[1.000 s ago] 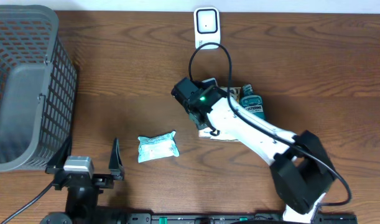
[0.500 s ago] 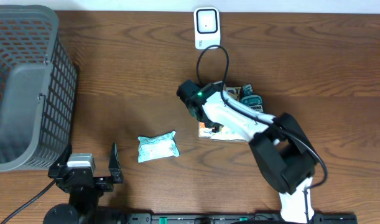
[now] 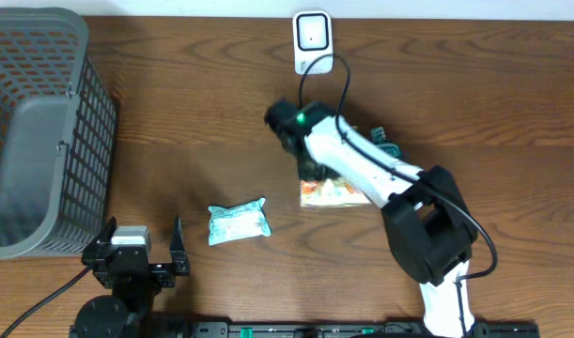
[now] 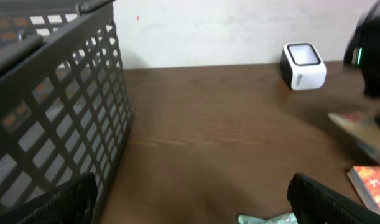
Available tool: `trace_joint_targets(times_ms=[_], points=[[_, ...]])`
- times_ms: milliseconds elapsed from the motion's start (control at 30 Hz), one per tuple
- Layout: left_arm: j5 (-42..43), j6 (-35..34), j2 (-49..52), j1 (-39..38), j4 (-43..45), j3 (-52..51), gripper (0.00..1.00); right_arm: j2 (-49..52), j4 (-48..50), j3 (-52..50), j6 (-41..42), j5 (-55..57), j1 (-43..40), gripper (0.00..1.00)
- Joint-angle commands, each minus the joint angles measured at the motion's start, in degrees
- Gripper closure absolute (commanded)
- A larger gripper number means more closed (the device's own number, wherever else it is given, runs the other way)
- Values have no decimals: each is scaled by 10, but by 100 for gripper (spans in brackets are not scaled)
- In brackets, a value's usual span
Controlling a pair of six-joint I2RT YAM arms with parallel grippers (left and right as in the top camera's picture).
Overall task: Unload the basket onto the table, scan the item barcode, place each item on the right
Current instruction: 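Lift the yellow pack up off the table with the right gripper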
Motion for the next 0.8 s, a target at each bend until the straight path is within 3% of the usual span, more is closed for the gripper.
trace_joint_targets(times_ms=[0,133,300,467,633,767], points=[[-5,-2,0,1,-9,-2,2,-24,-15,63,-68,-195,-32,98],[-5,-2,0,1,-47,-2,2,-38,-52,103,-155,-442,-71,98],[-5,-2,0,1,-115,-2,2,-41,-172,110,-150,-610,-119,99],[-5,-2,0,1,-191,-2,2,-41,-224,110,-54,-664,-153,99],[-5,-2,1,1,-195,-3,2,-41,-223,110,66,-725,-161,99],[-5,-2,1,1,-195,-3,2,-41,-228,110,108,-772,-161,99]])
